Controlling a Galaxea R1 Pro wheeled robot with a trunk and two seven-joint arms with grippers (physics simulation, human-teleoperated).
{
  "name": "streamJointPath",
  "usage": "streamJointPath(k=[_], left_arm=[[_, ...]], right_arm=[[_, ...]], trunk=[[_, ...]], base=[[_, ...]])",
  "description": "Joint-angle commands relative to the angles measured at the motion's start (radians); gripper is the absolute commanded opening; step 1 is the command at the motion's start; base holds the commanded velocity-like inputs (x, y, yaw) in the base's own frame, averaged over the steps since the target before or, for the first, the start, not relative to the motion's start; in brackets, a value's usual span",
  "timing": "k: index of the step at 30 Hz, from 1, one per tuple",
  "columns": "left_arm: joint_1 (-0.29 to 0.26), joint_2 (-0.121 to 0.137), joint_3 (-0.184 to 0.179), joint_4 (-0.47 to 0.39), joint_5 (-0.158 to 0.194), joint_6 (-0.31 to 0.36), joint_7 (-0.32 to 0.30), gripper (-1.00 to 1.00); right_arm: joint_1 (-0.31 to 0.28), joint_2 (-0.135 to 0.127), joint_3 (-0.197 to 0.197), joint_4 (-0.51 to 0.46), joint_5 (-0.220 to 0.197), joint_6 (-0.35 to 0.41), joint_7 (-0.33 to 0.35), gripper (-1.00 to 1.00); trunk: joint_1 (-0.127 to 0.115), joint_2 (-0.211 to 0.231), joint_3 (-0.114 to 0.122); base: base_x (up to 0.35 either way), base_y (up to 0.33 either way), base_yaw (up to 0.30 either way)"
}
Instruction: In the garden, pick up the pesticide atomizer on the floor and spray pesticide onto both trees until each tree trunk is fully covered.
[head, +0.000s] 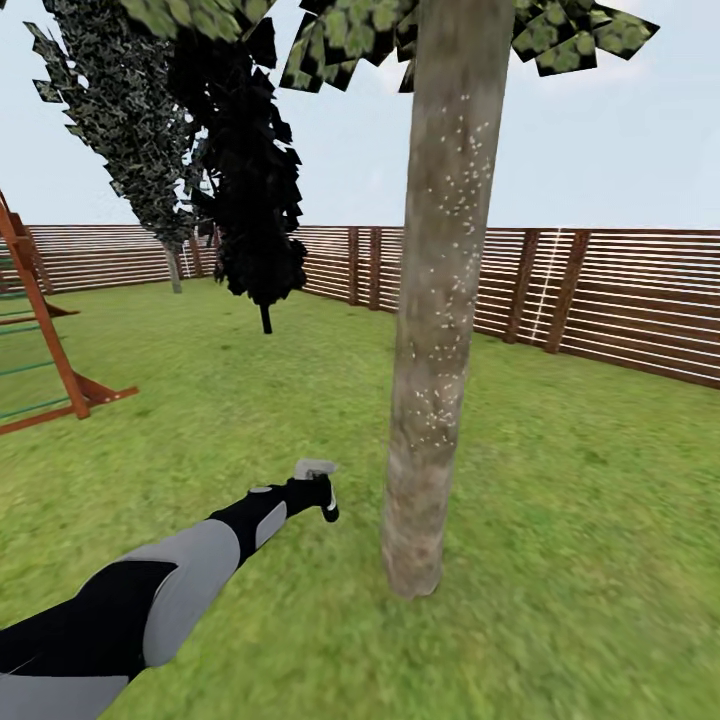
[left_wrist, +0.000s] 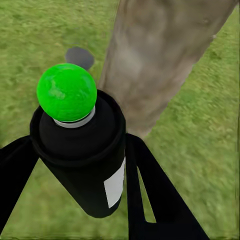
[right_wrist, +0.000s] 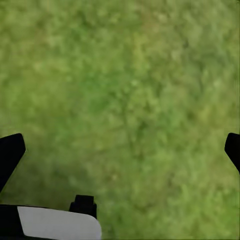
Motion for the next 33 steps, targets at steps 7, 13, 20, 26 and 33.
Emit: streamJointPath(k=[7, 13, 20, 26, 33], left_arm=[[0.000, -0.014, -0.015, -0.002, -0.100, 0.023, -0.110, -1.00], [0.000, -0.017, -0.017, 0.000, -0.128, 0.018, -0.120, -1.00], [0.000, -0.023, -0.017, 0.000, -0.130, 0.013, -0.120, -1.00], [0.000, -0.023, -0.017, 0.000, -0.130, 0.013, -0.120, -1.00], [0.000, -0.023, -0.017, 0.000, -0.130, 0.013, -0.120, -1.00]], right_arm=[[0.000, 0.000, 0.000, 0.000, 0.001, 0.000, 0.000, 1.00], [0.000, 0.000, 0.000, 0.000, 0.002, 0.001, 0.000, 1.00], [0.000, 0.000, 0.000, 0.000, 0.002, 0.002, 0.000, 1.00], [0.000, 0.000, 0.000, 0.000, 0.002, 0.002, 0.000, 1.00], [0.000, 0.000, 0.000, 0.000, 0.002, 0.002, 0.000, 1.00]], trunk=[[0.000, 0.000, 0.000], [0.000, 0.000, 0.000], [0.000, 0.000, 0.000], [0.000, 0.000, 0.000], [0.000, 0.000, 0.000]], base=[[0.233, 0.329, -0.002], [0.273, 0.270, 0.000], [0.258, 0.010, -0.086], [0.018, -0.002, -0.282], [0.000, 0.012, -0.232]])
